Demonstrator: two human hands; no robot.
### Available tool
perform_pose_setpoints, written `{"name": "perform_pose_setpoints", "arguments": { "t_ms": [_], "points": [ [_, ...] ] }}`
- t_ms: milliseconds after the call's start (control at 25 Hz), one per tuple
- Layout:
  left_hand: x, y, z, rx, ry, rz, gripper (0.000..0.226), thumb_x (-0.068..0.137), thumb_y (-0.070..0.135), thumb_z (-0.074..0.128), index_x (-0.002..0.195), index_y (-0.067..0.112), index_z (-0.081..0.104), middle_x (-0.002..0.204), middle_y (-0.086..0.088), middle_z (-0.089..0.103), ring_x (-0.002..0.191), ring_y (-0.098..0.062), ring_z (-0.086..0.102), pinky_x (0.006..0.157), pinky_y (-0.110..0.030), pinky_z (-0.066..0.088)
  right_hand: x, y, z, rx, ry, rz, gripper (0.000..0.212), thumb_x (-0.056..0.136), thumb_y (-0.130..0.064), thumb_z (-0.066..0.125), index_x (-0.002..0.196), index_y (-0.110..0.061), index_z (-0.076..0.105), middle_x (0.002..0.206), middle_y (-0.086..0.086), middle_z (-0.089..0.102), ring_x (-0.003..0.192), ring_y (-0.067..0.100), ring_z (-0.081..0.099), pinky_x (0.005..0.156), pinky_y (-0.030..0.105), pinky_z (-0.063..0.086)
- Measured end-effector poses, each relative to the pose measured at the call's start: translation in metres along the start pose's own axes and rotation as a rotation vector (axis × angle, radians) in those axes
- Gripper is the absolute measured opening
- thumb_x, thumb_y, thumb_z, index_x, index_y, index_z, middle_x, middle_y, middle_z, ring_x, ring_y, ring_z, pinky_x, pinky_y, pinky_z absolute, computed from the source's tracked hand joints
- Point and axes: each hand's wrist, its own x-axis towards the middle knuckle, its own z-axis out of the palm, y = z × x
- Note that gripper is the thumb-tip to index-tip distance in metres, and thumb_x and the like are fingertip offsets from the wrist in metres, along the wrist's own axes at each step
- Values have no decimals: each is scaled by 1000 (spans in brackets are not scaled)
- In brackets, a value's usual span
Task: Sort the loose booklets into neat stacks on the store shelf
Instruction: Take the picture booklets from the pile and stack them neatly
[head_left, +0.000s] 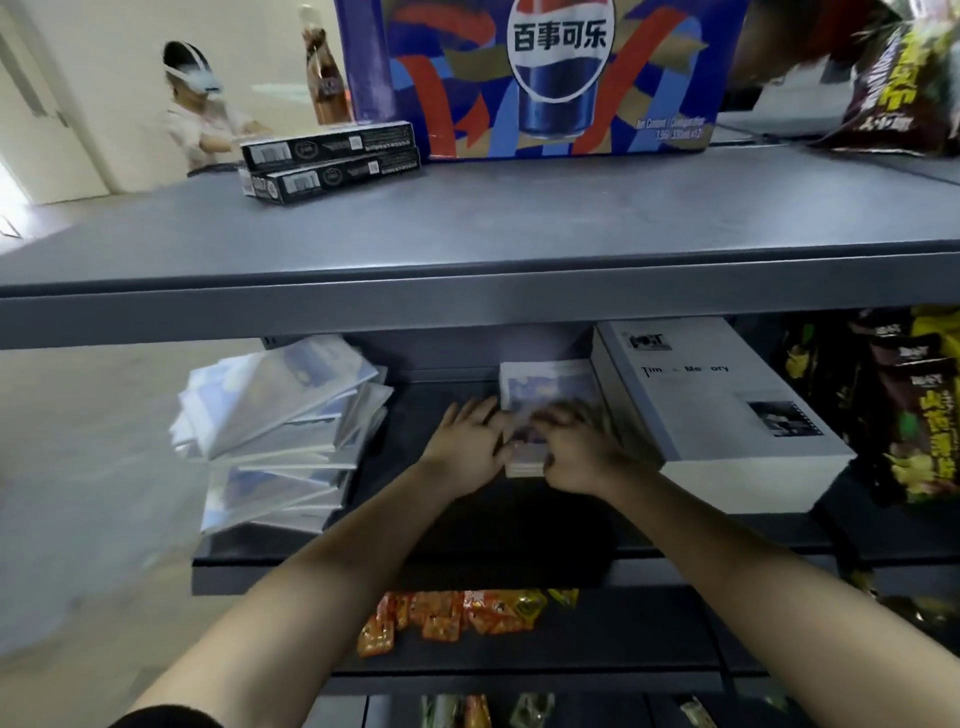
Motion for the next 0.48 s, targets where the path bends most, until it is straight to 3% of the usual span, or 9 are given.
{"name": "perform_pose_setpoints", "arguments": {
  "t_ms": [120, 200, 480],
  "points": [
    [-23, -39, -29, 81, 152, -59, 49, 94, 34, 44, 140, 22, 38, 152, -5, 26, 141, -25, 21, 117, -39, 10, 4, -41, -5, -15, 117, -53, 62, 87, -22, 47, 145, -28, 25, 156, 2, 12, 144, 26, 6, 115, 54, 10],
    [-43, -69, -45, 103, 192, -134, 50, 92, 30, 45, 141, 23, 37, 152, -4, 26, 141, -26, 21, 118, -40, 9, 6, -73, -5, 13, 170, -104, 62, 89, -21, 47, 146, -29, 23, 157, 1, 9, 145, 23, 5, 115, 51, 6],
    [-127, -165, -67, 161, 148, -391, 54, 91, 25, 44, 143, 22, 32, 155, -7, 21, 140, -31, 20, 115, -42, 17, 21, -172, 6, 91, 221, -262, 58, 89, -19, 46, 144, -27, 28, 157, 2, 8, 145, 24, 4, 114, 55, 7]
  ]
}}
